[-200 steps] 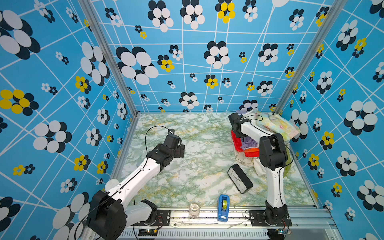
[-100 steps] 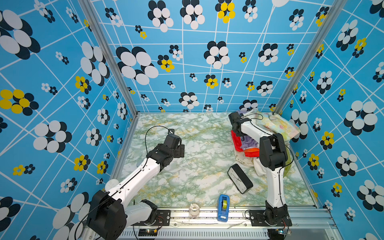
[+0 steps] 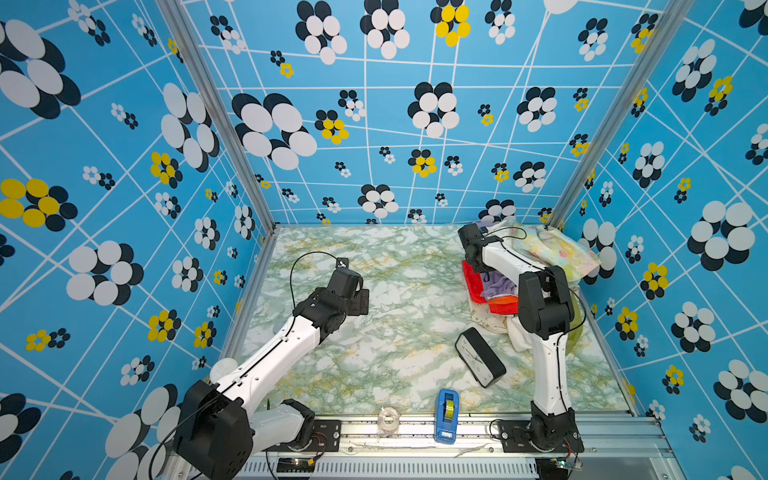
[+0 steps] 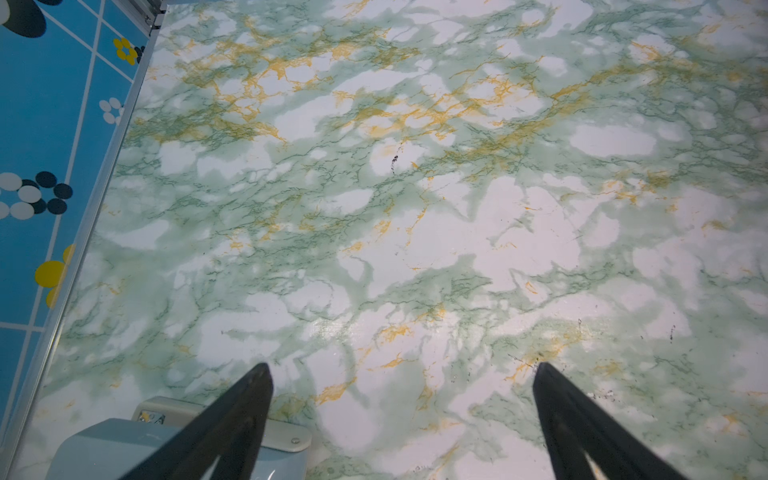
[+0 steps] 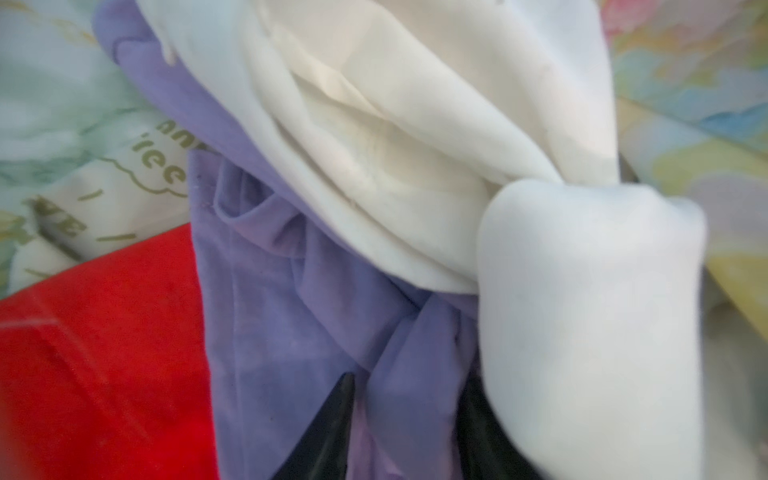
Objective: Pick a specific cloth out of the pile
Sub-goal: 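Lower the right gripper into the pile and close on the lavender cloth, then lift the lavender cloth up out of the pile with the right gripper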
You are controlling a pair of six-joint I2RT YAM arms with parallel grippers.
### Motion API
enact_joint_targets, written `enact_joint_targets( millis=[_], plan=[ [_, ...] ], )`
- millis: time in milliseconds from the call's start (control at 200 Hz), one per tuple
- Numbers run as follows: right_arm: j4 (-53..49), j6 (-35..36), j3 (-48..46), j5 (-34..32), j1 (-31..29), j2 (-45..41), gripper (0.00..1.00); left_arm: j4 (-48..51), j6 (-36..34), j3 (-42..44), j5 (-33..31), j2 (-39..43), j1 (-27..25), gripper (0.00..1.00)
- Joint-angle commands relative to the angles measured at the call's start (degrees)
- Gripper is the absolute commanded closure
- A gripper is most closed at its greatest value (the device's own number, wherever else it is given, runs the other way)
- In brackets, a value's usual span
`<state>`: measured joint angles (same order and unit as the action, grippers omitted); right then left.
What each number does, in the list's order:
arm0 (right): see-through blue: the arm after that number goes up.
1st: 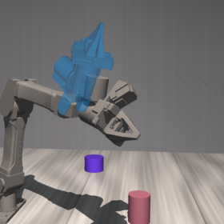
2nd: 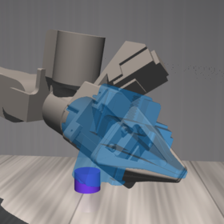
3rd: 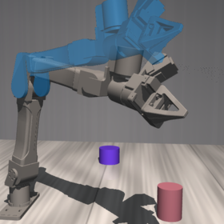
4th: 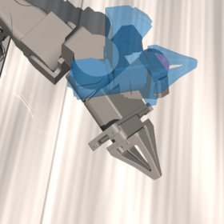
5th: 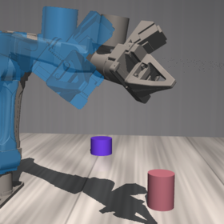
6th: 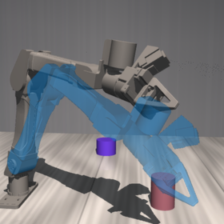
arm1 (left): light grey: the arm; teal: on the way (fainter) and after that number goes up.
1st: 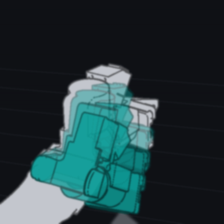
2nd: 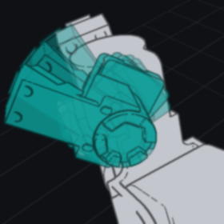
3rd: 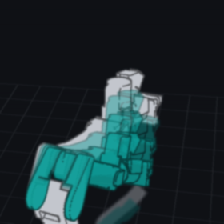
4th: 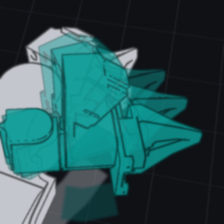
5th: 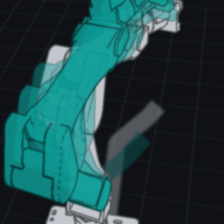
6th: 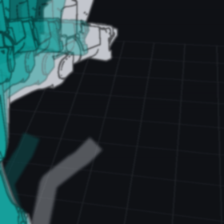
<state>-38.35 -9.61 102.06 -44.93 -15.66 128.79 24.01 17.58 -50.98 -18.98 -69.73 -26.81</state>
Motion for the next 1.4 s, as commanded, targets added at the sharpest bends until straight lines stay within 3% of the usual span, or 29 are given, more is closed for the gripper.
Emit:
enact_joint_targets(
  millis=[0, 185, 430, 675, 1394],
  plan=[
    [-1.3, -0.1, 1.5, -1.0, 0.5, 1.5, 0.63, 0.9, 0.8, -1.4, -1.3, 0.1, -0.4, 0.01],
    [-1.6, 0.0, 1.6, -1.0, 0.6, 0.9, 1.00, 1.0, 0.8, -1.6, -1.5, 0.2, -0.3, 0.01],
    [-1.3, 0.8, 0.0, -2.0, 0.6, -3.7, 1.00, 1.2, 0.8, -1.5, -1.2, 1.3, -0.4, 0.01],
    [0.9, 2.9, -3.0, -3.9, 0.7, -14.2, 1.00, 1.6, 1.1, -0.7, -1.5, 4.4, -0.4, 0.01],
    [1.9, 11.4, 0.1, -4.3, 0.6, -29.4, 1.00, 5.0, 1.8, 0.7, -4.7, 12.5, -0.4, 0.00]
  ],
)
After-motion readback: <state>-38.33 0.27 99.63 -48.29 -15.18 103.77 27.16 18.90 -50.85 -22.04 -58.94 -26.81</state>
